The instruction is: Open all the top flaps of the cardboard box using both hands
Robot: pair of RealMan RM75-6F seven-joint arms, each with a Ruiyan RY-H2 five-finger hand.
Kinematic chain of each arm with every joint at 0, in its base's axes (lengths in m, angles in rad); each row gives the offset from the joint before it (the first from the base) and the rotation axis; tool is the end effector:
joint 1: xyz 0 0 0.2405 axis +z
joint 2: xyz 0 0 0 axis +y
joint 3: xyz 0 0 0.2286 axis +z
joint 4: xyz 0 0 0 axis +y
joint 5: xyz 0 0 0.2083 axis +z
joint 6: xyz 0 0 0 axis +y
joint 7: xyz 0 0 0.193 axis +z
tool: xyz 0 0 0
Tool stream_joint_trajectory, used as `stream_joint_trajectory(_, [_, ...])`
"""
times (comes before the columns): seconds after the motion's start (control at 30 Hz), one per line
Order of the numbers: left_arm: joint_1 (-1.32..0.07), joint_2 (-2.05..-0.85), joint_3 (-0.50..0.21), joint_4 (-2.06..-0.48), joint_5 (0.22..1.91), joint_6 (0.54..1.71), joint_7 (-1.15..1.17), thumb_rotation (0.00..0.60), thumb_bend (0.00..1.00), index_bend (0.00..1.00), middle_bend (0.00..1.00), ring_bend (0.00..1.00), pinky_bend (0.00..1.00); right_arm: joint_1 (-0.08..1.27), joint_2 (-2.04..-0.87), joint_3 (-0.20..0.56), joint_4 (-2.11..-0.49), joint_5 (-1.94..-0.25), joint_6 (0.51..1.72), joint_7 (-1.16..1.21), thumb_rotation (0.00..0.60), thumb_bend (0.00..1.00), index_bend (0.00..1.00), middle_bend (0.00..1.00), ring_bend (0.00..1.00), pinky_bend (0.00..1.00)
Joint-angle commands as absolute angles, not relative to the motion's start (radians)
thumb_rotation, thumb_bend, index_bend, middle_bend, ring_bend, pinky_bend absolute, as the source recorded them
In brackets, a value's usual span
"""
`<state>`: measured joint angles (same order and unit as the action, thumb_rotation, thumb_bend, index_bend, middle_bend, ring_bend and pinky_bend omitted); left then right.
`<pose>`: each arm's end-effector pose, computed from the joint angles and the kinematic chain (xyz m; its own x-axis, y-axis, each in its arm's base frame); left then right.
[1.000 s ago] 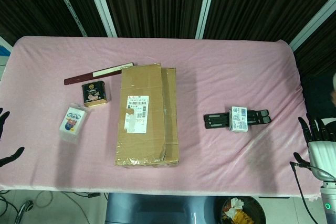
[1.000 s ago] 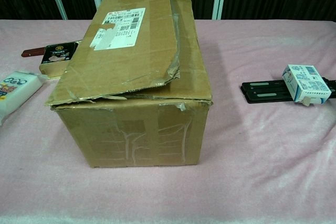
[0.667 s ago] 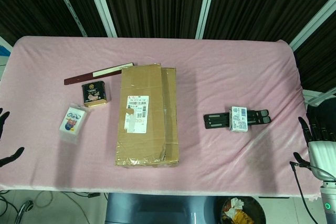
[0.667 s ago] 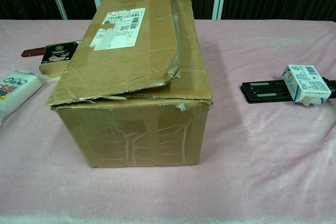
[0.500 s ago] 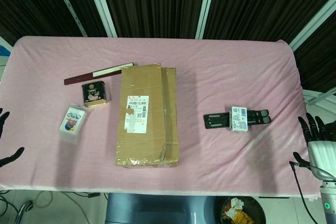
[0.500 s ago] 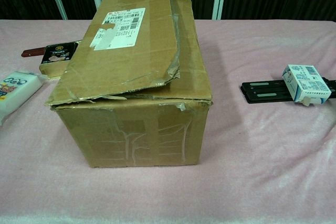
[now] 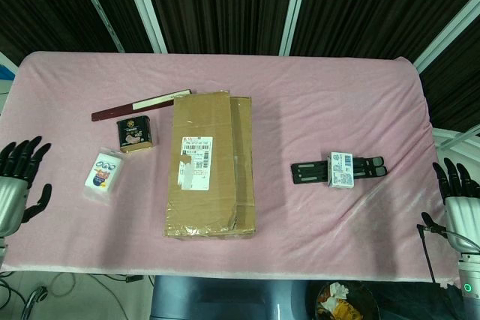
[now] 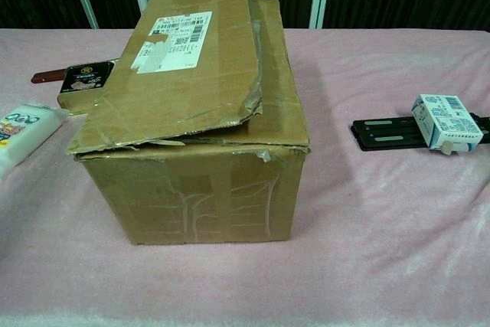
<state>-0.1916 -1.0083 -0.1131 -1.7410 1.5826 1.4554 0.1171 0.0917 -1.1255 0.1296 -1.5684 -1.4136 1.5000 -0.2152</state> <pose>-0.2211 0.2630 0.1681 0.4809 -0.0930 0.8718 0.8496 -0.1965 -0.4895 -0.2969 -0.2454 0.1758 0.5995 0.0803 0.7963 -0.8000 0.0918 0.5930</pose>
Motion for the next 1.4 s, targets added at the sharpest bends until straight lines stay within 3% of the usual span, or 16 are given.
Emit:
stream_joint_trajectory(0.03, [-0.303, -0.939, -0.156, -1.866, 1.591, 1.317, 0.222, 0.600, 0.58, 0.04, 0.02, 0.01, 0.08, 0.094, -1.127, 0.132, -1.568, -1.407, 1.496, -0.212, 0.600, 0.26, 0.00, 0.00, 0.00, 0.23])
stream_joint_trajectory(0.23, [-0.428, -0.915, -0.202, -1.958, 1.530, 1.146, 0.310, 0.600, 0.63, 0.08, 0.08, 0.06, 0.16, 0.093, -1.125, 0.138, -1.572, -1.392, 1.490, -0.197, 0.600, 0.26, 0.00, 0.00, 0.00, 0.23])
stream_joint_trajectory(0.4, [-0.564, -0.933, -0.251, -1.987, 1.457, 0.983, 0.391, 0.600, 0.67, 0.10, 0.09, 0.08, 0.16, 0.093, -1.122, 0.144, -1.575, -1.376, 1.484, -0.187, 0.600, 0.26, 0.00, 0.00, 0.00, 0.23])
stream_joint_trajectory(0.7, [-0.841, -1.086, -0.335, -1.928, 1.263, 0.776, 0.565, 0.600, 0.75, 0.17, 0.22, 0.21, 0.23, 0.098, -1.122, 0.144, -1.575, -1.366, 1.469, -0.176, 0.600, 0.26, 0.00, 0.00, 0.00, 0.23])
stream_joint_trajectory(0.83, [-0.932, -1.155, -0.332, -1.890, 1.181, 0.747, 0.638, 0.600, 0.77, 0.21, 0.29, 0.26, 0.28, 0.100, -1.120, 0.143, -1.574, -1.360, 1.460, -0.169, 0.600, 0.26, 0.00, 0.00, 0.00, 0.23])
stream_joint_trajectory(1.17, [-1.086, -1.284, -0.302, -1.818, 1.043, 0.737, 0.749, 0.600, 0.80, 0.23, 0.31, 0.27, 0.28, 0.099, -1.116, 0.144, -1.577, -1.359, 1.461, -0.157, 0.600, 0.26, 0.00, 0.00, 0.00, 0.23])
stream_joint_trajectory(1.4, [-1.151, -1.312, -0.255, -1.812, 0.970, 0.761, 0.806, 0.600, 0.82, 0.25, 0.34, 0.28, 0.28, 0.100, -1.115, 0.141, -1.578, -1.362, 1.461, -0.153, 0.600, 0.26, 0.00, 0.00, 0.00, 0.23])
